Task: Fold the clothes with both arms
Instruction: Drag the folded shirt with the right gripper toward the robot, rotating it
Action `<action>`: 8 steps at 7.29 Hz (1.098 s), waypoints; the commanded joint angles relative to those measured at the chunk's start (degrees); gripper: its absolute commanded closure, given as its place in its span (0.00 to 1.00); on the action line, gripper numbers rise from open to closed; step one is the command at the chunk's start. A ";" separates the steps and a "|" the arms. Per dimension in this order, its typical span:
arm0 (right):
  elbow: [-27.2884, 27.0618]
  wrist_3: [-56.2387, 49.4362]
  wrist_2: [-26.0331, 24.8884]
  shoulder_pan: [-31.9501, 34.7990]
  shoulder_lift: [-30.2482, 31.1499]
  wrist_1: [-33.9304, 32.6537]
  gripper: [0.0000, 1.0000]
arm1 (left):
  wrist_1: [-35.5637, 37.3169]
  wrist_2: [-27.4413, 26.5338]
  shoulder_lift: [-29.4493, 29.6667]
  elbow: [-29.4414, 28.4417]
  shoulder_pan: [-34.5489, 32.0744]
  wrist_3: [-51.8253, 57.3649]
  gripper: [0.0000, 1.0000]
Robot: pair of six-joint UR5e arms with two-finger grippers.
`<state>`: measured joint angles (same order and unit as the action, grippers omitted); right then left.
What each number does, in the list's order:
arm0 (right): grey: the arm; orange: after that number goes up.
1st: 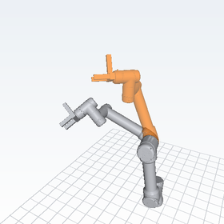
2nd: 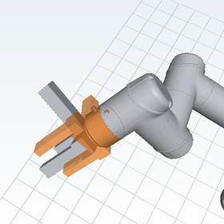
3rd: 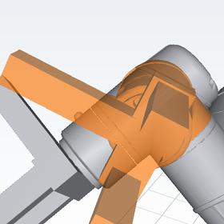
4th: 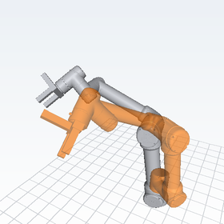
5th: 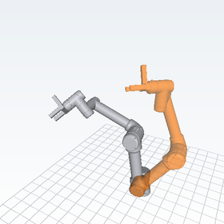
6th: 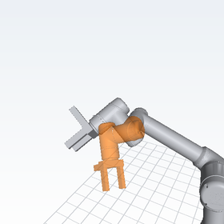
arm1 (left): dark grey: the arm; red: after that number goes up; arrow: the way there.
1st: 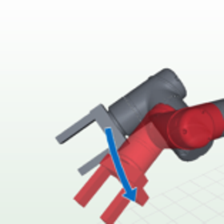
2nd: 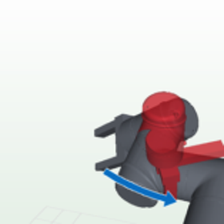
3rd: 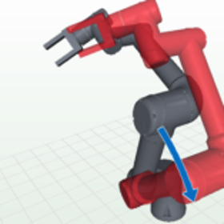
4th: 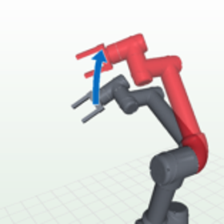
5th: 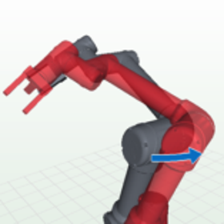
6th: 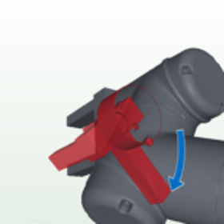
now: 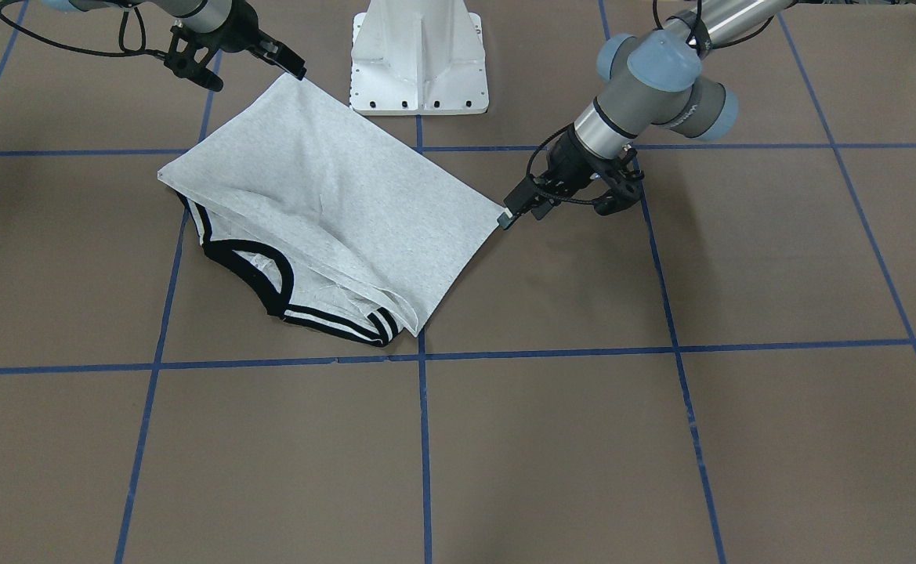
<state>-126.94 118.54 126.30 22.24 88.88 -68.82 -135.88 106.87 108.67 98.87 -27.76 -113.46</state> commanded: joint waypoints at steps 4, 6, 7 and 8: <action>1.96 -0.33 0.00 5.63 -2.13 0.00 0.00 | 8.61 -1.49 3.83 -1.75 4.21 -2.12 0.23; 1.96 -0.33 0.00 5.63 -2.05 0.00 0.00 | 8.70 -3.07 3.92 -3.06 4.21 -1.68 0.29; 1.96 -0.33 0.00 5.54 -2.13 0.00 0.00 | 8.70 -3.16 3.92 -3.16 4.12 -1.59 0.42; 1.96 -0.33 0.00 5.54 -2.13 0.00 0.00 | 8.88 -3.25 3.74 -3.16 3.86 -1.50 0.69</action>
<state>-124.99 118.21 126.30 27.81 86.78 -68.82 -127.15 103.84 112.55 95.90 -23.67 -115.10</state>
